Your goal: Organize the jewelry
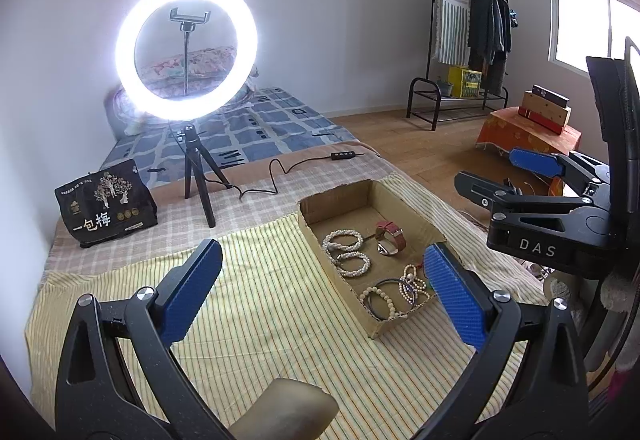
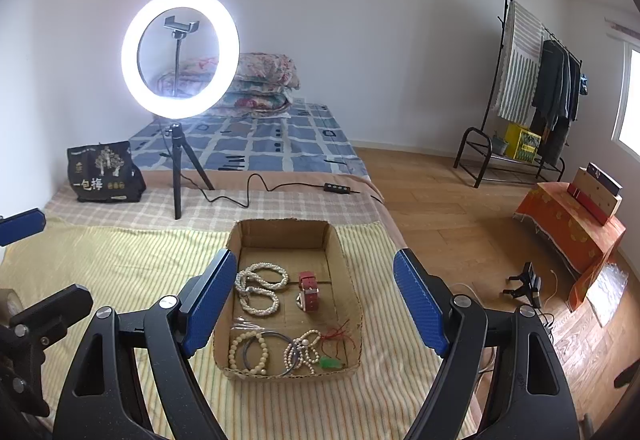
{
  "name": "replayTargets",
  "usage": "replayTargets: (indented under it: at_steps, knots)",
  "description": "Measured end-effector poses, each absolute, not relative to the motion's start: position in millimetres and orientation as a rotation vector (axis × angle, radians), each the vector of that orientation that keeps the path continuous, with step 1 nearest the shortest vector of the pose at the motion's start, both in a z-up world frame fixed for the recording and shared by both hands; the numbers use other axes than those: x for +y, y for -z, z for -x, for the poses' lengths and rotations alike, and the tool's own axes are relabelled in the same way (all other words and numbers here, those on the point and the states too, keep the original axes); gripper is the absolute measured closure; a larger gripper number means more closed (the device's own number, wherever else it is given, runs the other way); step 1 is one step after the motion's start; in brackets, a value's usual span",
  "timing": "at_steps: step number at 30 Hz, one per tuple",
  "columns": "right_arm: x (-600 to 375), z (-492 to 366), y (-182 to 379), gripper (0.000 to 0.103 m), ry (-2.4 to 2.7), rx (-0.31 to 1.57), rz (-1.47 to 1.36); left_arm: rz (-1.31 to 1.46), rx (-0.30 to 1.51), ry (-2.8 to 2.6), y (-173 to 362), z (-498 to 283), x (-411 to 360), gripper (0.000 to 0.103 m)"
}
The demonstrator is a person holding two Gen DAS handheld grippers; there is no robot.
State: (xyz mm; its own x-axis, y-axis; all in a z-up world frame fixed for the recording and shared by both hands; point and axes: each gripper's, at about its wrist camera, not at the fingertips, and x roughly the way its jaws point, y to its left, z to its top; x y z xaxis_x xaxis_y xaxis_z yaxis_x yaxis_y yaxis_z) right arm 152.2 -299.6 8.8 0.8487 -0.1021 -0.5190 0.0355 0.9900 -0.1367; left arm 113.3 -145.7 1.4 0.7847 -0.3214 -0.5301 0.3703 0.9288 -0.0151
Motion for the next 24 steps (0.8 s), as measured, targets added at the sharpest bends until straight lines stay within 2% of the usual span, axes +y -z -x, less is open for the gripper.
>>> replayTargets:
  at_steps: [24]
  knots:
    - [-299.5,-151.0,-7.5,0.022,0.074,0.555,0.124,-0.104,0.554,0.377,-3.6,-109.6,-148.6,0.001]
